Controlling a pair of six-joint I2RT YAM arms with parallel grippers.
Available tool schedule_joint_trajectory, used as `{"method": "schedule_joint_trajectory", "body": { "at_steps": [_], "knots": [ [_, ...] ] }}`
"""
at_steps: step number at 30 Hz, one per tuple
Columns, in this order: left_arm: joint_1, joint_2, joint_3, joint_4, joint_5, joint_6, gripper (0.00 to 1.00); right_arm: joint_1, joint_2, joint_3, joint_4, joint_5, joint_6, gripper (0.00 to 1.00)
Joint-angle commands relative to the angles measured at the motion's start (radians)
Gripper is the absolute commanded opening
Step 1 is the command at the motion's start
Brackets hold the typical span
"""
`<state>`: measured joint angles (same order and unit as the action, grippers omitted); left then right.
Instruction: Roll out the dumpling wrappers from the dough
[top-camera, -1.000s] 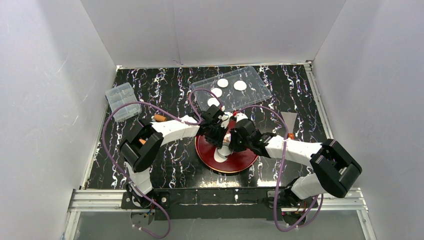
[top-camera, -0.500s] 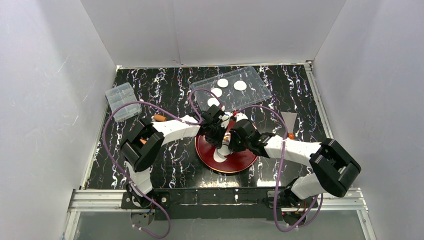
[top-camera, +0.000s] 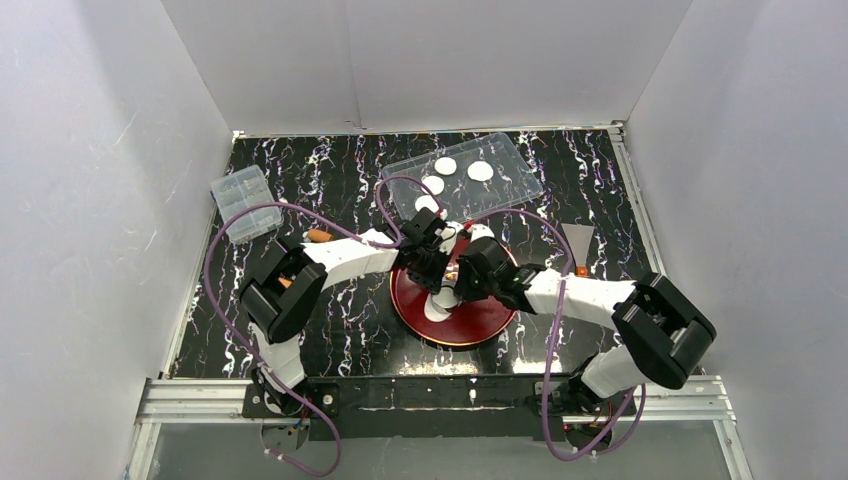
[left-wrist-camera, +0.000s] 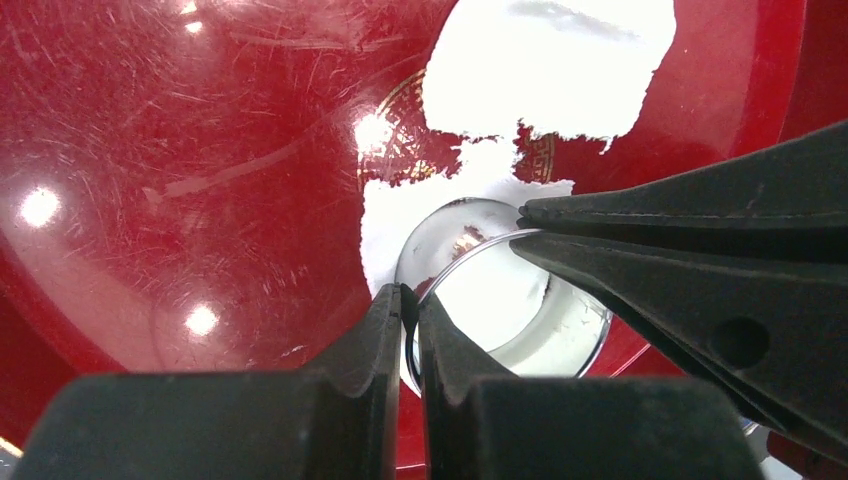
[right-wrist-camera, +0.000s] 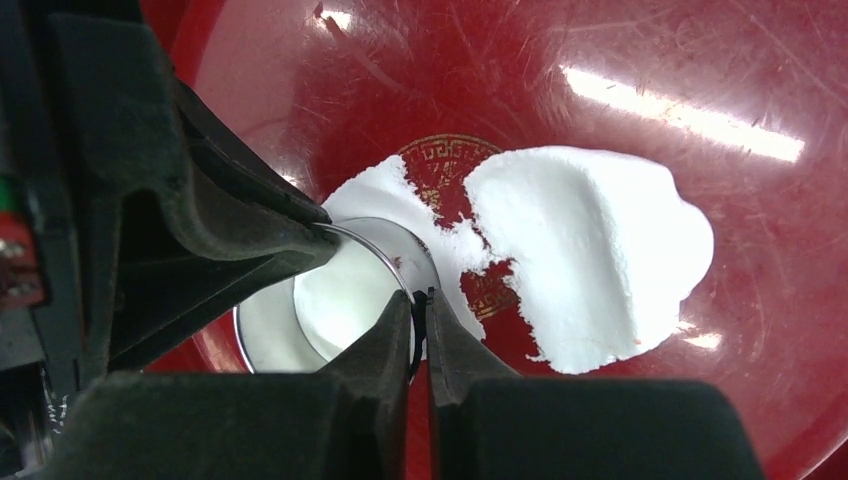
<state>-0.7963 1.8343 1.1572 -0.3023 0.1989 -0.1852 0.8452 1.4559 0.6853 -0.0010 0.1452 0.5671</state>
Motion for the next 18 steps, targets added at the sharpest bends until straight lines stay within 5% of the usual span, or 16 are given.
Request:
{"method": "schedule_joint_trajectory", "body": {
  "at_steps": [1, 6, 13, 18],
  "knots": [
    [0.001, 0.087, -0.044, -0.043, -0.057, 0.029, 0.00, 0.016, -0.012, -0.104, -0.112, -0.003, 0.073, 0.01],
    [-0.013, 0.085, -0.072, -0.060, -0.025, 0.025, 0.00, 0.017, -0.052, -0.125, -0.103, -0.018, 0.090, 0.01],
    [0.051, 0.070, -0.038, -0.074, -0.090, 0.048, 0.00, 0.017, 0.115, 0.043, -0.098, -0.007, 0.024, 0.01],
    [0.050, 0.077, -0.053, -0.077, -0.068, 0.060, 0.00, 0.018, 0.056, -0.025, -0.107, -0.011, 0.055, 0.01]
  ]
}}
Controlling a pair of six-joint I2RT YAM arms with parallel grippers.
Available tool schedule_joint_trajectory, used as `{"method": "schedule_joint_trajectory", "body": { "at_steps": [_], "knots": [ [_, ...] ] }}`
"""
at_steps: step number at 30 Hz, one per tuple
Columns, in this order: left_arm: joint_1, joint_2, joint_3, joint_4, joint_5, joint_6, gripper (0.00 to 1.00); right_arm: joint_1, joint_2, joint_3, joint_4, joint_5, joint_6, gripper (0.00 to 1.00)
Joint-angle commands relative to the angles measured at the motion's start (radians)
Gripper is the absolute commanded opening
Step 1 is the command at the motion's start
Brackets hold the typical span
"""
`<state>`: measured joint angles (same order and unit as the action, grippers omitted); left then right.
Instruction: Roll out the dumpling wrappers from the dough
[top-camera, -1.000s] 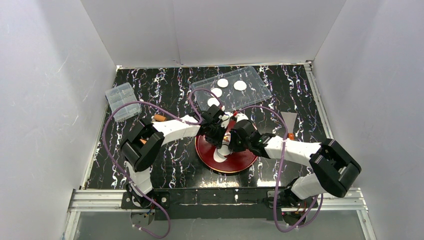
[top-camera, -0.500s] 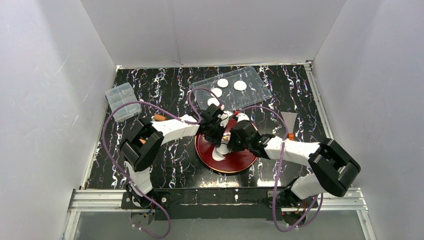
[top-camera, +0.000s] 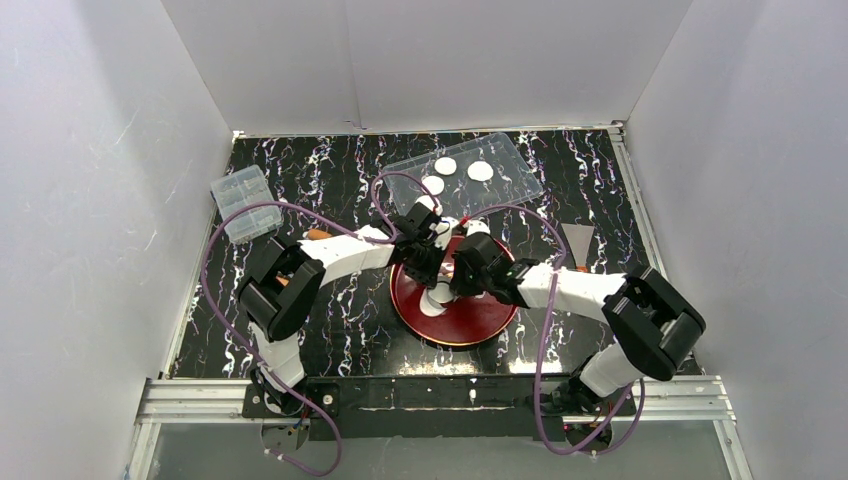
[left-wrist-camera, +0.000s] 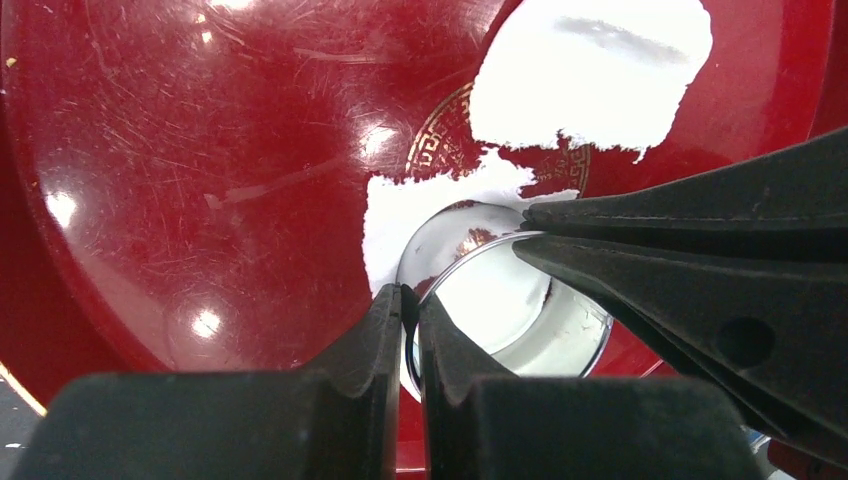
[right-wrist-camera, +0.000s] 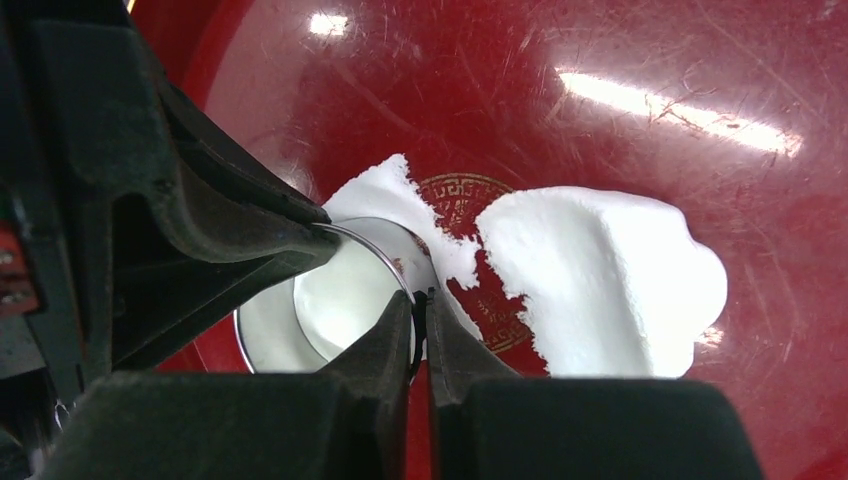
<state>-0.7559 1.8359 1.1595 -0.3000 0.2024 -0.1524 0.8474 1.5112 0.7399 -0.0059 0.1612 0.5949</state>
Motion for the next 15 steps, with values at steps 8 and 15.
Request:
{"method": "schedule_joint_trajectory", "body": {
  "at_steps": [8, 15],
  "knots": [
    [-0.072, 0.107, -0.076, -0.107, 0.009, -0.002, 0.00, 0.018, -0.133, -0.180, -0.143, -0.010, 0.054, 0.01],
    [-0.004, 0.096, -0.071, -0.093, -0.073, 0.036, 0.00, 0.017, 0.044, -0.066, -0.046, -0.027, 0.031, 0.01]
  ]
}}
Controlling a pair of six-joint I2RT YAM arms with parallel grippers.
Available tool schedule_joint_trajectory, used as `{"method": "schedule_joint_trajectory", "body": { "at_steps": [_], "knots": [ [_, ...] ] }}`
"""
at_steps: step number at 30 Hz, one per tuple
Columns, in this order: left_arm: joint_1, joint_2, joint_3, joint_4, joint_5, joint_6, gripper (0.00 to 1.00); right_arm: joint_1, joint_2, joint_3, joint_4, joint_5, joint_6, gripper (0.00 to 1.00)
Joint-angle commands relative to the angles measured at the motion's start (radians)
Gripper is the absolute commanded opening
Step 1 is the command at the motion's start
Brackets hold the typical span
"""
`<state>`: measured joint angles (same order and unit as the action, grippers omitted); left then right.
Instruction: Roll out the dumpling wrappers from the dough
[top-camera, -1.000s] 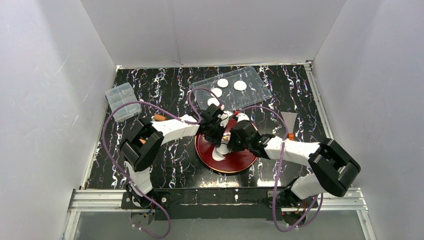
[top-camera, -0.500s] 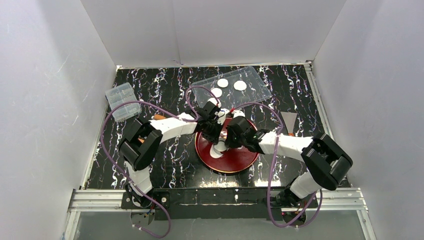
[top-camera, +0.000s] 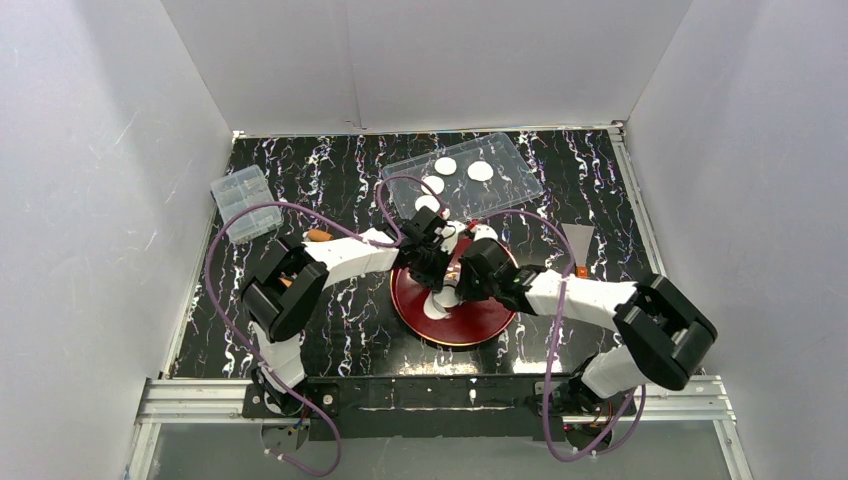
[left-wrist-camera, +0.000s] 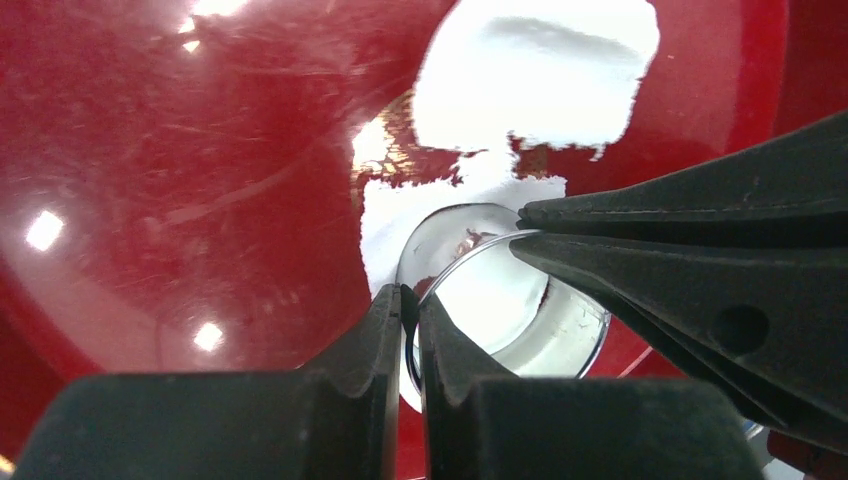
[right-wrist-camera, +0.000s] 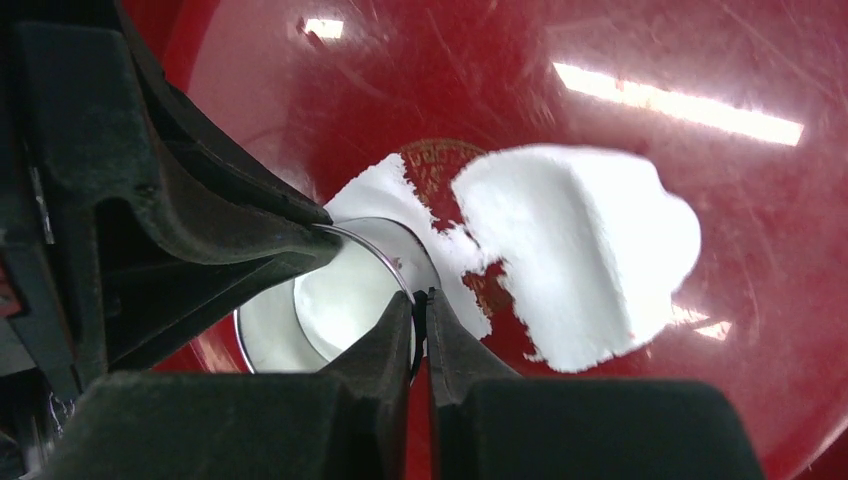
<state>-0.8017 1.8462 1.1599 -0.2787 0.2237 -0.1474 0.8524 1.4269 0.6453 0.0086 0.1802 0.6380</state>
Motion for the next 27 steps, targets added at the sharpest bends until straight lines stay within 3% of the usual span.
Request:
{"method": "schedule_joint_trajectory", "body": {
  "at_steps": [1, 8, 13, 21, 24, 27],
  "knots": [
    [0.047, 0.079, -0.075, -0.109, -0.110, 0.044, 0.00, 0.013, 0.140, 0.039, -0.058, -0.056, -0.013, 0.01],
    [0.057, 0.080, -0.084, -0.105, -0.091, 0.048, 0.00, 0.013, 0.043, -0.048, -0.102, -0.024, 0.012, 0.01],
    [-0.014, 0.070, -0.111, -0.108, -0.047, 0.042, 0.00, 0.014, -0.048, -0.116, -0.118, -0.012, 0.040, 0.01],
    [0.068, 0.074, -0.071, -0.118, -0.116, 0.076, 0.00, 0.029, 0.140, 0.043, -0.035, -0.014, -0.008, 0.01],
    [0.084, 0.050, -0.077, -0.097, -0.167, 0.107, 0.00, 0.030, 0.148, 0.062, -0.042, -0.017, -0.019, 0.01],
    [0.077, 0.049, -0.086, -0.092, -0.131, 0.095, 0.00, 0.030, 0.093, 0.013, -0.064, 0.012, -0.013, 0.01]
  ]
}}
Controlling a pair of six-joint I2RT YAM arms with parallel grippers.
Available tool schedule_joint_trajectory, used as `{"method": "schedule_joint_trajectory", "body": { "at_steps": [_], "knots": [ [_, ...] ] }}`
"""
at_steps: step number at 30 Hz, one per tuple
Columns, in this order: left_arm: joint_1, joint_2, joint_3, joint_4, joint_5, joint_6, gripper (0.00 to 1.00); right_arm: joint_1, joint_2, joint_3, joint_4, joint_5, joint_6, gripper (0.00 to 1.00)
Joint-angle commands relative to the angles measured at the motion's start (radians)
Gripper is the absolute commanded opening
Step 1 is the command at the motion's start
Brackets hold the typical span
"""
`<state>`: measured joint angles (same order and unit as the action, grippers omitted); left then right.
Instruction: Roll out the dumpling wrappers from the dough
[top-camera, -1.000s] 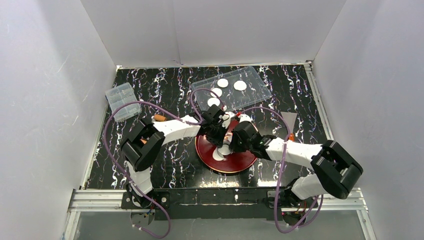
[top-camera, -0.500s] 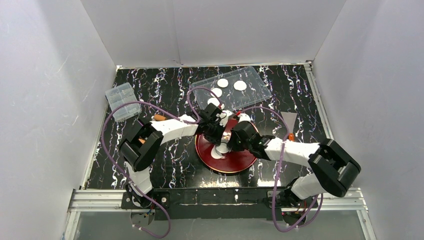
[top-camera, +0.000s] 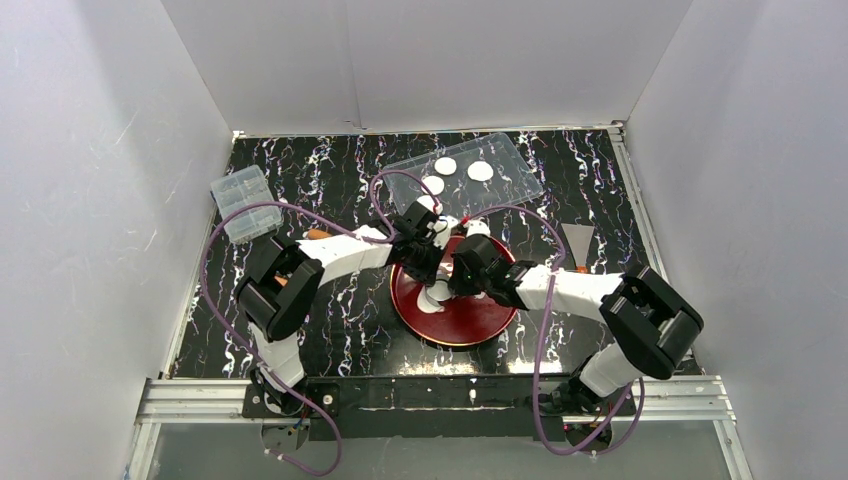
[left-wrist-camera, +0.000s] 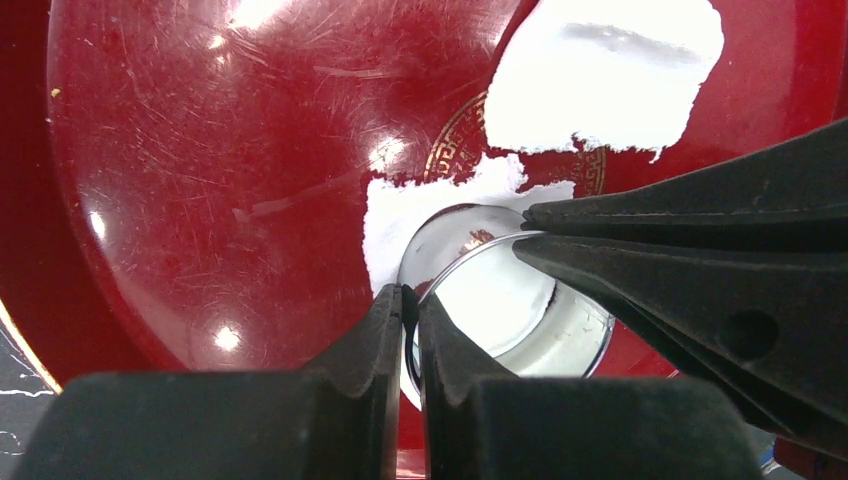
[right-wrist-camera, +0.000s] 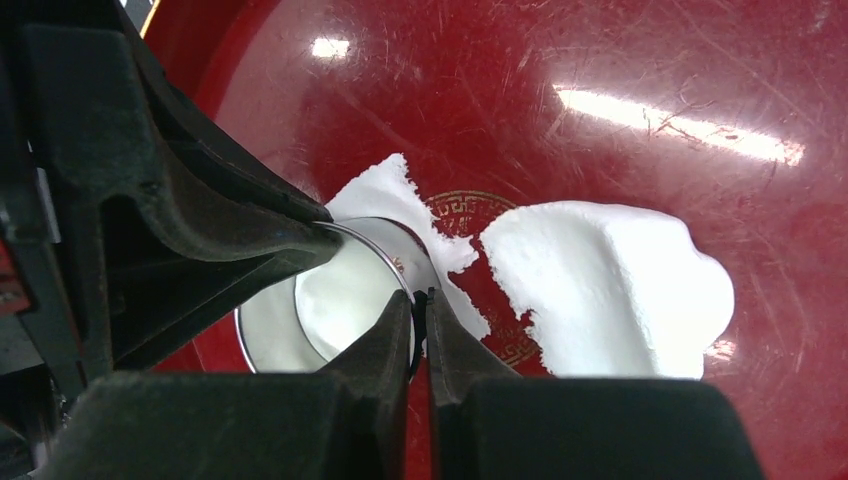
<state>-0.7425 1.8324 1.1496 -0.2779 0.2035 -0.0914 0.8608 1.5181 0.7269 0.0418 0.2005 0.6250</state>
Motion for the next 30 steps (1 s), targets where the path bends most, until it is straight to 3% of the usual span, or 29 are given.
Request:
{"method": "schedule_joint_trajectory", "body": {
  "at_steps": [1, 9, 19, 24, 30],
  "knots": [
    [0.007, 0.070, -0.076, -0.093, -0.103, 0.034, 0.00, 0.021, -0.025, -0.091, -0.112, 0.001, 0.007, 0.01],
    [-0.093, 0.125, -0.068, -0.127, -0.023, -0.013, 0.00, 0.026, -0.172, -0.242, -0.122, 0.007, 0.081, 0.01],
    [0.025, 0.091, -0.058, -0.117, -0.125, 0.039, 0.00, 0.026, 0.047, -0.052, -0.058, -0.040, 0.013, 0.01],
    [0.018, 0.077, -0.088, -0.107, -0.082, 0.022, 0.00, 0.026, -0.051, -0.151, -0.079, -0.011, 0.052, 0.01],
    [-0.067, 0.082, -0.116, -0.108, -0.024, 0.002, 0.00, 0.032, -0.175, -0.233, -0.137, 0.019, 0.083, 0.01]
  ]
}}
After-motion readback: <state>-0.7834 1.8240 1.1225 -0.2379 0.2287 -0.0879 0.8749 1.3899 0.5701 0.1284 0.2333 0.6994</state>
